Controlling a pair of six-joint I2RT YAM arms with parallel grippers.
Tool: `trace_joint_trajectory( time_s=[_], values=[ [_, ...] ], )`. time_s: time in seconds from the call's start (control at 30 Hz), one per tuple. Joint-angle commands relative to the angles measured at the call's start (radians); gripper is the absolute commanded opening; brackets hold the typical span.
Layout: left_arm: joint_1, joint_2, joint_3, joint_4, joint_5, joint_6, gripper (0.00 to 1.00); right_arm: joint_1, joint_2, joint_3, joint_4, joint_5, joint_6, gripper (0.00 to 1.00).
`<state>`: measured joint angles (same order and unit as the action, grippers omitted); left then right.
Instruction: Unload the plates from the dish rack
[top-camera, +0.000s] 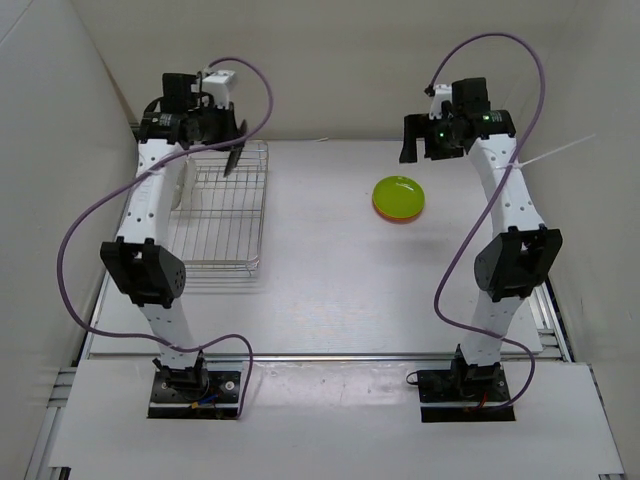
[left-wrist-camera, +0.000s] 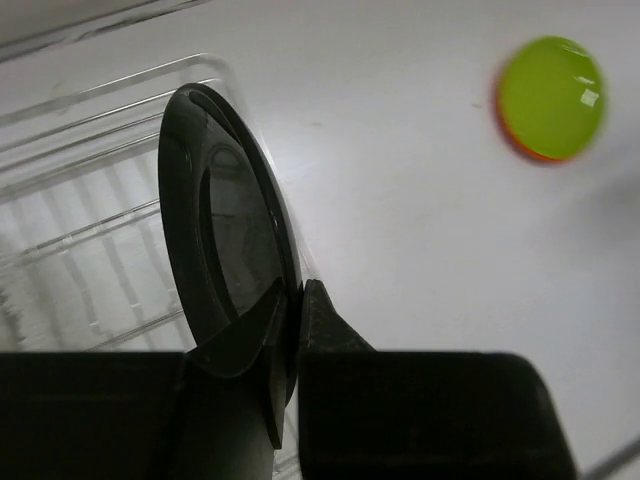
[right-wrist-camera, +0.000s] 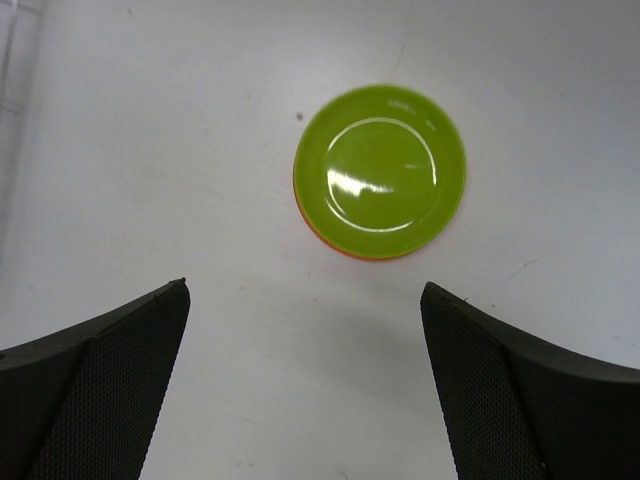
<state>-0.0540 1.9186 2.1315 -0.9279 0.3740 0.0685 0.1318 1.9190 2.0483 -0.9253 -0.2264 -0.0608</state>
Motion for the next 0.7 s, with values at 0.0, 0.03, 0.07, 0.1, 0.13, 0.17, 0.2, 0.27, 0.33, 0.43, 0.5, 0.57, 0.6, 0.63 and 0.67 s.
trace_joint_trajectory(
  time_s=[0.0, 0.03, 0.07, 0.1, 0.13, 0.17, 0.2, 0.27, 0.33, 0.43, 0.5, 0.57, 0.6, 0.63, 0.67],
  values=[
    [-0.139, -0.124, 0.033, -0.097, 0.161, 0.071, 0.11, -0.029, 0.003, 0.12, -0.012, -0.004, 0.062, 0.99],
    [-0.174, -0.139, 0.042, -0.107, 0.14, 0.118, 0.11, -0.029, 0.003, 0.136, -0.012, -0.045, 0.082, 0.99],
    [-0.216, -0.139, 0.042, -0.118, 0.103, 0.157, 0.11, -0.046, 0.003, 0.145, -0.012, -0.08, 0.098, 0.99],
    [-0.325, -0.165, 0.042, -0.118, 0.033, 0.193, 0.11, -0.058, 0.003, 0.145, -0.003, -0.131, 0.098, 0.99],
    [-0.392, -0.179, 0.013, -0.108, -0.166, 0.227, 0.11, -0.058, -0.009, 0.145, -0.003, -0.186, 0.098, 0.99],
    [-0.462, -0.194, -0.071, -0.085, -0.284, 0.329, 0.11, -0.058, -0.021, 0.145, -0.021, -0.252, 0.07, 0.99],
    [-0.613, -0.234, -0.141, 0.023, -0.572, 0.38, 0.11, -0.058, -0.035, 0.129, -0.032, -0.386, 0.058, 0.99],
    [-0.745, -0.276, -0.432, 0.203, -0.833, 0.604, 0.11, -0.058, -0.055, 0.086, -0.043, -0.5, 0.049, 0.99],
    [-0.866, -0.305, -0.62, 0.524, -1.071, 0.784, 0.11, -0.058, -0.081, 0.058, -0.043, -0.604, 0.049, 0.99],
    [-0.958, -0.326, -0.833, 0.79, -1.159, 1.062, 0.11, -0.058, -0.107, 0.01, -0.024, -0.701, 0.049, 0.99],
    [-1.004, -0.326, -0.878, 0.874, -1.172, 1.178, 0.11, -0.058, -0.121, -0.039, -0.024, -0.818, 0.039, 0.99],
    [-1.029, -0.311, -0.878, 0.923, -1.172, 1.217, 0.11, -0.038, -0.143, -0.063, -0.024, -0.831, 0.03, 0.98],
    [-1.04, -0.311, -0.868, 0.967, -1.181, 1.247, 0.11, -0.038, -0.143, -0.072, -0.035, -0.831, 0.009, 0.98],
    [-1.059, -0.299, -0.857, 0.994, -1.181, 1.264, 0.11, -0.015, -0.143, -0.073, -0.052, -0.802, -0.008, 0.97],
    [-1.07, -0.29, -0.857, 1.026, -1.19, 1.309, 0.11, -0.015, -0.134, -0.073, -0.081, -0.779, -0.02, 0.97]
  ],
)
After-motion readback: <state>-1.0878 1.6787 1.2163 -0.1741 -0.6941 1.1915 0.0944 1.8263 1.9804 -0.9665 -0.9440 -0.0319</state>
